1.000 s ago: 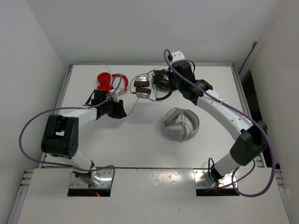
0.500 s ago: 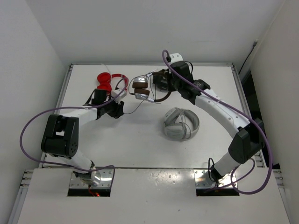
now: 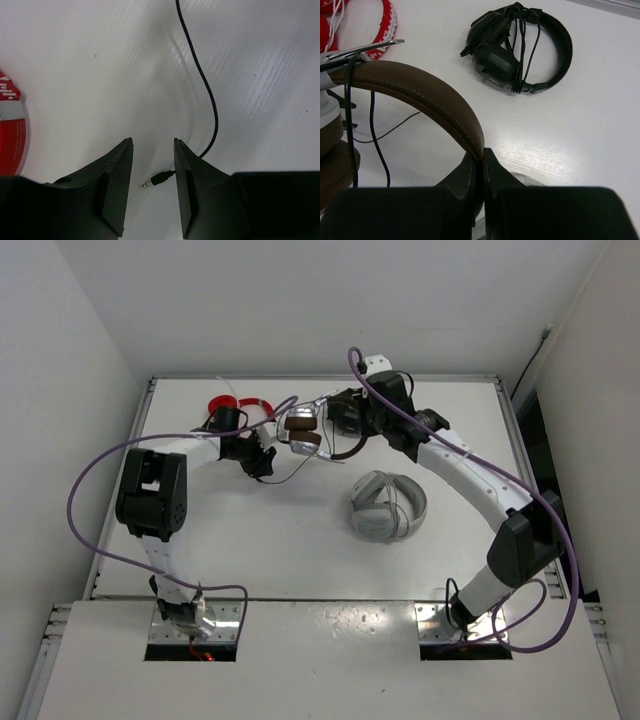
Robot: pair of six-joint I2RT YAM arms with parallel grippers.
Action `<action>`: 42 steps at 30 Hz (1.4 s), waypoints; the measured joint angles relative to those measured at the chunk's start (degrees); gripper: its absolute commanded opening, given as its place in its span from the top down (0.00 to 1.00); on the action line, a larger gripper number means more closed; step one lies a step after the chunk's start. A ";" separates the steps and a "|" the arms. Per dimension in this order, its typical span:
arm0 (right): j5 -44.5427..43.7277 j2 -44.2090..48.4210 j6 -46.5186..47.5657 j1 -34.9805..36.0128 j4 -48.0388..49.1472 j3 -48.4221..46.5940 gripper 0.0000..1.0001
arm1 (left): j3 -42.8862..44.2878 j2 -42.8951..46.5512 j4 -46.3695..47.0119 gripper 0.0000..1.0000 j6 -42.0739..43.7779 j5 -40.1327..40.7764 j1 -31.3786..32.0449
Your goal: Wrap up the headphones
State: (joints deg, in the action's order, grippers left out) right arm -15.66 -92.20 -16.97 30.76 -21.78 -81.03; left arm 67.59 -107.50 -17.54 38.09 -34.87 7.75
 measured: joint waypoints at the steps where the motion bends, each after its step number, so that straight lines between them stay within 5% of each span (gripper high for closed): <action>1: 0.09 -0.02 -0.02 -0.24 -0.02 0.00 1.00 | 1.42 -0.98 -1.49 0.57 1.18 -0.76 -0.13; 14: 1.03 -0.04 -0.24 -1.44 -0.22 0.00 1.00 | 4.37 -2.05 -16.46 0.57 14.91 -2.84 -2.56; 28: 1.38 -0.55 -0.28 -1.42 -0.92 0.00 1.00 | 5.25 -3.52 -14.82 0.57 18.73 3.58 -2.54; 42: 2.91 -0.68 -0.63 -1.44 -1.05 -1.20 1.00 | 10.88 -6.25 -19.58 0.57 23.10 -0.90 -1.95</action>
State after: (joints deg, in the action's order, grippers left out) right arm -12.75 -92.88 -17.61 29.32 -22.83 -82.24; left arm 78.48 -113.75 -37.12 61.19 -35.77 5.80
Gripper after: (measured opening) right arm 0.023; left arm 0.436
